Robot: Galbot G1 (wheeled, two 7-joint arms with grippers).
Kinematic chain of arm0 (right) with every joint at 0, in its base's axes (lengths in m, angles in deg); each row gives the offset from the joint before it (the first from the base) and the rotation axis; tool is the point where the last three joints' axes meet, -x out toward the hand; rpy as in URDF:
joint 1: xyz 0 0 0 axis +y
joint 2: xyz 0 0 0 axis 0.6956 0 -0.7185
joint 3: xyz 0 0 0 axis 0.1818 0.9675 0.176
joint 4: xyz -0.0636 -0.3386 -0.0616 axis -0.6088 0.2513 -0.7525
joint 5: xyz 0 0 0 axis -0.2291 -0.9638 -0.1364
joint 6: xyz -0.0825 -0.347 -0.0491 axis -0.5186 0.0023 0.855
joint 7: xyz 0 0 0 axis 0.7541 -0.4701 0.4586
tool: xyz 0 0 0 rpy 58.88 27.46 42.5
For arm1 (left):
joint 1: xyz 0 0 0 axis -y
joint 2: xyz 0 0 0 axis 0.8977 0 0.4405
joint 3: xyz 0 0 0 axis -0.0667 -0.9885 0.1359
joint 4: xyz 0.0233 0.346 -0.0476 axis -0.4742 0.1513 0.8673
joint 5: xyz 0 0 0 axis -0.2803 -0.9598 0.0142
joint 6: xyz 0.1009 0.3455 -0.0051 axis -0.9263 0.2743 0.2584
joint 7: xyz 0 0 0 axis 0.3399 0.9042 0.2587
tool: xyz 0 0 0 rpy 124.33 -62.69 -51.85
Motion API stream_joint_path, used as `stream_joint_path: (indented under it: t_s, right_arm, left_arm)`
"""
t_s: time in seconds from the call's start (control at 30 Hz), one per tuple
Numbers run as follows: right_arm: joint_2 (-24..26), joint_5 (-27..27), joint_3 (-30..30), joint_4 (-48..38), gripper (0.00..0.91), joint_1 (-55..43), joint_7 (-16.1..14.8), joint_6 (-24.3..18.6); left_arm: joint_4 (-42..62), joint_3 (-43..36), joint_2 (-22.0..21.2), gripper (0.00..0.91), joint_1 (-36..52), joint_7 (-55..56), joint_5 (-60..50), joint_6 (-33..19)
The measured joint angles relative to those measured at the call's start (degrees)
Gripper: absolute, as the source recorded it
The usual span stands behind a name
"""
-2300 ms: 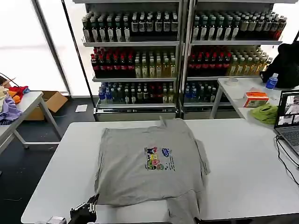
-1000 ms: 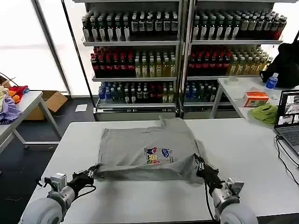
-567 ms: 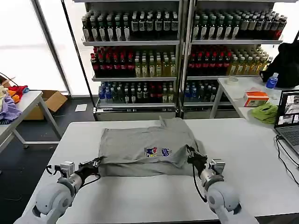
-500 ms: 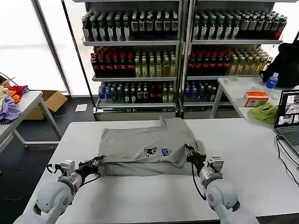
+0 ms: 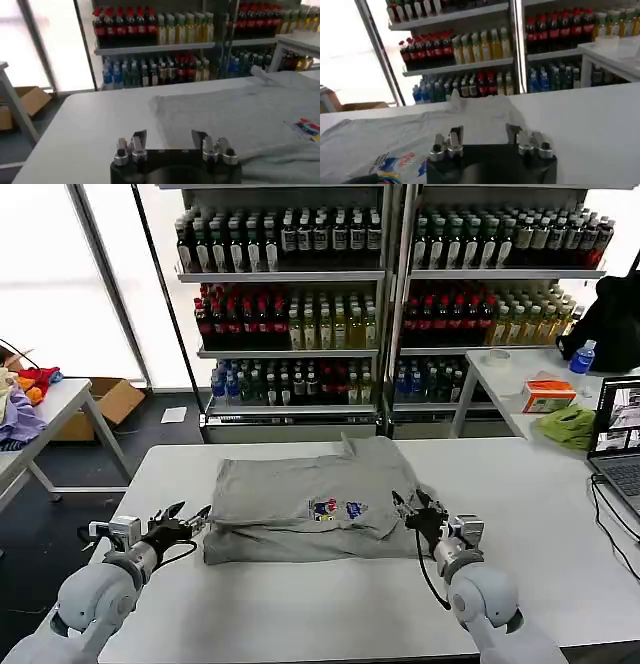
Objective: Fold and organize the clothes.
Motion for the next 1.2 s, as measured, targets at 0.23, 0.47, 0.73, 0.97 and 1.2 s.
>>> stream_joint_path:
  t_s: [0.23, 0.47, 0.73, 0.97, 1.2]
  right_arm:
    - [0.1, -3.6, -1.8, 3.2, 0.907, 5.7, 0.9, 1.0]
    - [-0.1, -5.7, -2.0, 3.9, 0.907, 8.2, 1.8, 2.4]
    - [-0.1, -6.5, -1.6, 3.4, 0.514, 8.7, 2.0, 3.3]
    - [-0.4, -6.5, -1.0, 2.2, 0.0, 8.5, 2.6, 3.7]
    - [-0.2, -5.8, -0.8, 1.6, 0.0, 9.0, 2.6, 4.0]
  left_arm:
    - [-4.4, 1.7, -2.4, 0.907, -5.6, 1.9, -1.0, 0.3]
    - [-5.6, 1.4, -5.7, 0.907, -9.3, 2.1, -2.9, 0.2]
    - [-4.9, 1.1, -8.1, 0.907, -10.3, 2.1, -3.6, 0.0]
    - [-3.8, 0.2, -9.9, 0.212, -10.2, 2.0, -3.7, 0.0]
    - [-2.7, 0.0, -11.3, 0.04, -9.9, 2.0, -3.8, -0.2]
